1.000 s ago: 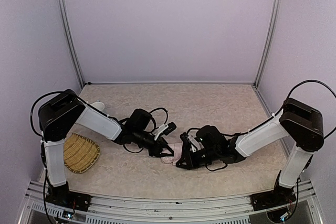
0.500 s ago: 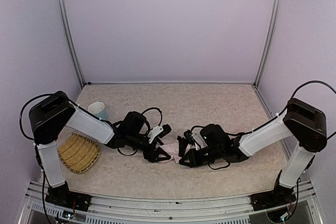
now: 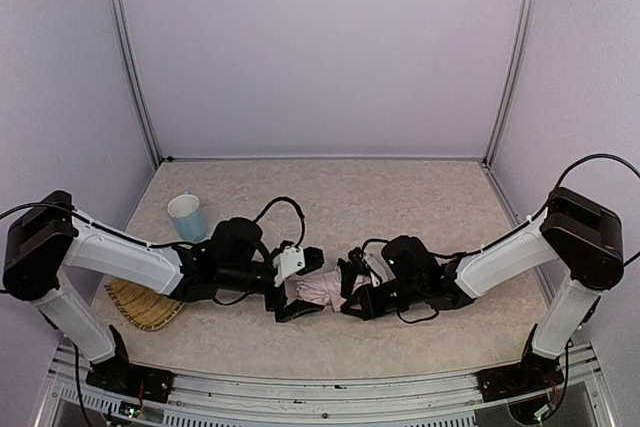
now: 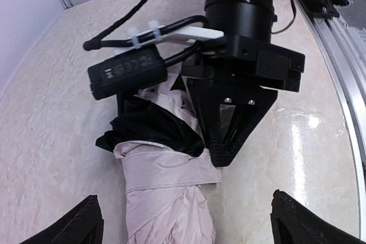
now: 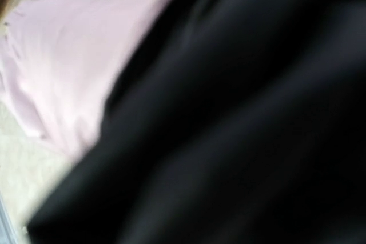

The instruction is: Put away the umbrella

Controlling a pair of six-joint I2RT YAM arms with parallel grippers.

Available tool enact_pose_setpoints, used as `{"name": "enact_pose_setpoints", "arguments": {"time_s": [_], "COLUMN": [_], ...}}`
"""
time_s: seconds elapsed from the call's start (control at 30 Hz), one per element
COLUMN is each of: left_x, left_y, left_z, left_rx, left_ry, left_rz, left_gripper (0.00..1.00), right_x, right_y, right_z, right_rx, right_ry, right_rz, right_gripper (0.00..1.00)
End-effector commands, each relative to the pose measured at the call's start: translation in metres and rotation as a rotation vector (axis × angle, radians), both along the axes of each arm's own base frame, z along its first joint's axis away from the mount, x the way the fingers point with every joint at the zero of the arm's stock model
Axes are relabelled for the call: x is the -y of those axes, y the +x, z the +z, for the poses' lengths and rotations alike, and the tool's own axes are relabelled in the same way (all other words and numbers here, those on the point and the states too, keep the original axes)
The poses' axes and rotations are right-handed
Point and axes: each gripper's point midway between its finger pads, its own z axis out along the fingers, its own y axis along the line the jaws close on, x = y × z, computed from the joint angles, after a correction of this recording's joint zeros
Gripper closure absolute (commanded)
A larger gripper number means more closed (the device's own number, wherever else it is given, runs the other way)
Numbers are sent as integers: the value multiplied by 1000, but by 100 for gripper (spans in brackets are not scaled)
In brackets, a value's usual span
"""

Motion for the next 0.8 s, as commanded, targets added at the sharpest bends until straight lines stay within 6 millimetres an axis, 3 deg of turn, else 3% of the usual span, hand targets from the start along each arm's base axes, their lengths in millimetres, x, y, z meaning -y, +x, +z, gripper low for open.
{"name": "enact_pose_setpoints", "arguments": {"time_s": [0.0,0.17,0.33,0.4,0.47,0.6,0.7,0.77], "left_x": [-6,-9,-8,-3,0,1,-1,-4], "left_y": [15,27,34,32,29,23,26,31], "left_z": [-32,-72,-87,-89,-90,-99,-106,-109], "left_rx": [118,105,65,29,-10,-110,-219,-280], "left_ry": [196,343,337,312,286,276,267,257], "left_rz": [64,137,179,179,173,161,176,200], "left_gripper": [1,3,15,31,53,87,100,100], "right_x": [-5,-5,-7,-9,-10,-14,-17,-20], "right_y": [10,11,10,10,10,16,25,31], "right_z": [11,16,20,23,27,47,69,89], "right_rx": [34,48,60,68,80,133,197,235], "right_ry": [25,26,35,42,44,61,62,75], "right_rz": [2,1,21,36,44,57,62,64], "right_gripper": [100,100,100,100,100,100,100,100]}}
